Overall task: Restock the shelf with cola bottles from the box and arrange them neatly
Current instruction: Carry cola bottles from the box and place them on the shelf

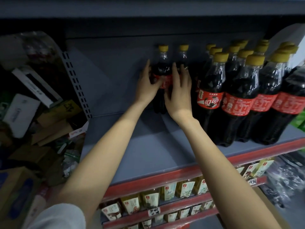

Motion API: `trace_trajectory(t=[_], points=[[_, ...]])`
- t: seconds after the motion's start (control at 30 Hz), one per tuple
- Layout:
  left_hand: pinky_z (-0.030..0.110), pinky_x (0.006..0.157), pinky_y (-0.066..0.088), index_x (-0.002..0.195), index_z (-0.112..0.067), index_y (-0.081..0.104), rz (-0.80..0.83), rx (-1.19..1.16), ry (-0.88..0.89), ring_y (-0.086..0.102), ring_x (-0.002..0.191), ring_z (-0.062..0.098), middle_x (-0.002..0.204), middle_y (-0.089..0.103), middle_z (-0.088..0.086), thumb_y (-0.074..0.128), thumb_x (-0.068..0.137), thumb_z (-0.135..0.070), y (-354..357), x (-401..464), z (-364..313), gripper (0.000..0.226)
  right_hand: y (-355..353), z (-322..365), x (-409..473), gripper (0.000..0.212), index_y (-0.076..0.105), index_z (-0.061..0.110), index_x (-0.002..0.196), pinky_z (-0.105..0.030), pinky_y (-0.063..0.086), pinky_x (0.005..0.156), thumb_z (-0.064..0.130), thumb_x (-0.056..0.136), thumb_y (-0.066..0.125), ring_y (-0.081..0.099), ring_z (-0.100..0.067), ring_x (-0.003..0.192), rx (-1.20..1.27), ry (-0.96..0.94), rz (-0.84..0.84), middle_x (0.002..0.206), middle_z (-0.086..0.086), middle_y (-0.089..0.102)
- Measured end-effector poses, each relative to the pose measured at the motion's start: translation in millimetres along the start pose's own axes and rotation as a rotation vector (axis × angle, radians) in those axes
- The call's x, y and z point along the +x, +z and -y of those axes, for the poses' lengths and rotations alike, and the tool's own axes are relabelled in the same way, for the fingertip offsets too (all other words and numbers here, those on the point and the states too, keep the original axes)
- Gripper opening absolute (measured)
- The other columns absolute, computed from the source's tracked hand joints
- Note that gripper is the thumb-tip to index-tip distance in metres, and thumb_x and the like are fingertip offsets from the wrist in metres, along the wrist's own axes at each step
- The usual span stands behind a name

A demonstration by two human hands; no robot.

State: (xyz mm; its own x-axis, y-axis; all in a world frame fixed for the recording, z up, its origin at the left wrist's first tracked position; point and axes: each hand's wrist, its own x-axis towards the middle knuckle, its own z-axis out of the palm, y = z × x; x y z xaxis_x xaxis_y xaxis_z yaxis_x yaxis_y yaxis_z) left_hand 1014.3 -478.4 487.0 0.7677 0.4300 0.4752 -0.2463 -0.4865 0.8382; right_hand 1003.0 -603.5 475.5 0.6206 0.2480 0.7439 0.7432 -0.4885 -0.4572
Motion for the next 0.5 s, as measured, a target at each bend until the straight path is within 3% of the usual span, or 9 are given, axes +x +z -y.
trace_trajectory(t=[0.1, 0.17, 0.23, 0.33, 0.43, 0.5], points=[[0.027, 0.109, 0.036, 0.146, -0.013, 0.03, -0.012, 0.001, 0.032, 0.045, 0.131, 0.016, 0.141, 0.048, 0.006, 0.063, 0.089, -0.022, -23.2, -39.3, -19.2, 0.066, -12.8, 15.0, -22.1, 0.063, 0.035, 0.008, 0.147, -0.048, 0.026, 0.115, 0.008, 0.085, 0.05, 0.032, -0.042, 0.135, -0.008, -0.082, -0.059, 0.145, -0.021, 0.04], [0.02, 0.102, 0.039, 0.137, -0.016, 0.045, -0.082, 0.031, 0.069, 0.053, 0.12, 0.007, 0.123, 0.06, -0.007, 0.059, 0.087, -0.034, -44.4, -77.4, -35.1, 0.055, -19.3, 30.3, -37.4, 0.052, 0.048, 0.005, 0.138, -0.045, 0.036, 0.108, 0.013, 0.087, 0.053, 0.044, -0.036, 0.124, 0.005, -0.14, -0.148, 0.134, -0.017, 0.053], [0.024, 0.098, 0.044, 0.124, -0.018, 0.056, -0.187, 0.087, 0.135, 0.059, 0.108, 0.0, 0.107, 0.065, -0.015, 0.056, 0.089, -0.034, -69.8, -121.8, -45.4, 0.038, -23.9, 50.6, -56.7, 0.037, 0.058, 0.002, 0.125, -0.041, 0.041, 0.098, 0.013, 0.09, 0.055, 0.051, -0.031, 0.112, 0.069, -0.218, -0.228, 0.12, -0.014, 0.062], [0.034, 0.087, 0.05, 0.109, -0.015, 0.061, -0.405, 0.181, 0.294, 0.065, 0.093, 0.007, 0.092, 0.067, -0.011, 0.051, 0.095, -0.02, -109.0, -192.6, -60.7, 0.017, -29.2, 87.4, -92.2, 0.02, 0.064, 0.001, 0.109, -0.036, 0.048, 0.086, 0.008, 0.092, 0.058, 0.059, -0.027, 0.097, 0.267, -0.297, -0.308, 0.104, -0.011, 0.068], [0.032, 0.078, 0.05, 0.101, -0.014, 0.06, -0.608, 0.299, 0.354, 0.064, 0.079, 0.012, 0.082, 0.061, -0.012, 0.047, 0.095, -0.014, -148.9, -257.7, -63.1, 0.014, -24.2, 130.2, -132.5, 0.013, 0.062, 0.0, 0.103, -0.026, 0.047, 0.085, 0.005, 0.092, 0.058, 0.06, -0.023, 0.091, 0.528, -0.304, -0.255, 0.096, -0.013, 0.067], [0.031, 0.076, 0.049, 0.099, -0.017, 0.061, -0.686, 0.351, 0.282, 0.063, 0.076, 0.015, 0.079, 0.061, -0.011, 0.046, 0.097, -0.02, -178.3, -301.7, -54.4, 0.016, -15.5, 160.3, -163.3, 0.013, 0.059, 0.003, 0.105, -0.025, 0.048, 0.082, 0.007, 0.093, 0.057, 0.061, -0.022, 0.087, 0.686, -0.292, -0.111, 0.095, -0.01, 0.065]])
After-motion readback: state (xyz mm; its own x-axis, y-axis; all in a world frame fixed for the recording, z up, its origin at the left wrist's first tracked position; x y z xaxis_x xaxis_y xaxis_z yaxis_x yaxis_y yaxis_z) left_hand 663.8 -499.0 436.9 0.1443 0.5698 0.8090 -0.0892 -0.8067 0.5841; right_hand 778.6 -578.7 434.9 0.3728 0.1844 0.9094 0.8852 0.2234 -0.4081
